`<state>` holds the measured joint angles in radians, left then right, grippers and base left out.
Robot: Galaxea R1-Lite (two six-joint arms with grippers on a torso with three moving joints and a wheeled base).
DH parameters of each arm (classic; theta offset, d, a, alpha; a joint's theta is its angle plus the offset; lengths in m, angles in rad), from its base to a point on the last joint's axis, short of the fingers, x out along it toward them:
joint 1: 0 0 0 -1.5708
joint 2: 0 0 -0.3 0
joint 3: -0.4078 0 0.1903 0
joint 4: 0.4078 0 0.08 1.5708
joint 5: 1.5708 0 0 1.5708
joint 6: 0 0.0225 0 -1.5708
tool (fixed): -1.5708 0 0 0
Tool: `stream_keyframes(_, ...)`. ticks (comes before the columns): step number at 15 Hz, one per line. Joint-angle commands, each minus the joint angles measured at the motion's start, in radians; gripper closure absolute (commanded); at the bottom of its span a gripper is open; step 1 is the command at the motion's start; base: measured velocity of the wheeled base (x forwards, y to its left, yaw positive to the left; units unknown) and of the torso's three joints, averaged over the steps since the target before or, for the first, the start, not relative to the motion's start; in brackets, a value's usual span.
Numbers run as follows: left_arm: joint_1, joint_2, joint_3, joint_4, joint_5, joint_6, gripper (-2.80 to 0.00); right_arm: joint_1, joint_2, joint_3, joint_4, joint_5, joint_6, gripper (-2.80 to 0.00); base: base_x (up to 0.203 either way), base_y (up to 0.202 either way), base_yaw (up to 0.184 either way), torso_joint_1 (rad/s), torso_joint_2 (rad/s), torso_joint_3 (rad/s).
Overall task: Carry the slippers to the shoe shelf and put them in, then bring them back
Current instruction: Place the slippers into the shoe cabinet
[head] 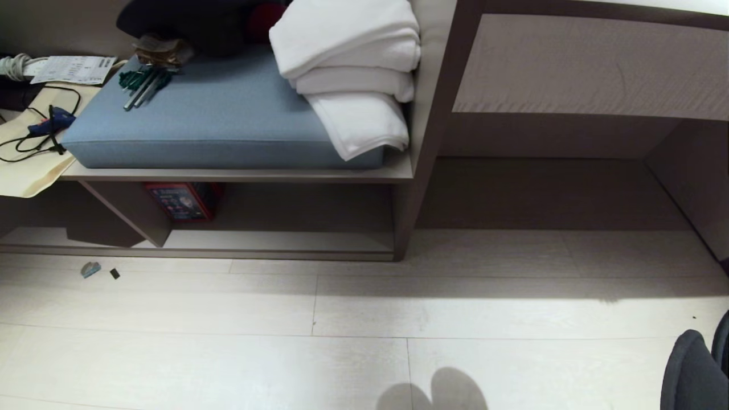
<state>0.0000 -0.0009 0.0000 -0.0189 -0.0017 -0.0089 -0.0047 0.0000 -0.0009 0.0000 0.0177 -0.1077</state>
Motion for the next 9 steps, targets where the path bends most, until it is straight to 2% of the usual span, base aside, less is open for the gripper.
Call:
stream_keyframes(1, 0.0, 0.001, 0.008, -0.001, 0.0, 0.0, 0.0, 0.0, 0.002, -0.001, 0.0, 0.001, -0.001, 0.0, 0.0, 0.0, 0.0, 0.002, 0.0, 0.203)
stream_keyframes(9, 0.0, 0.001, 0.008, -0.001, 0.0, -0.003, 0.0, 0.0, 0.002, 0.0, 0.0, 0.001, 0.0, 0.0, 0.0, 0.0, 0.0, 0.003, 0.0, 0.201)
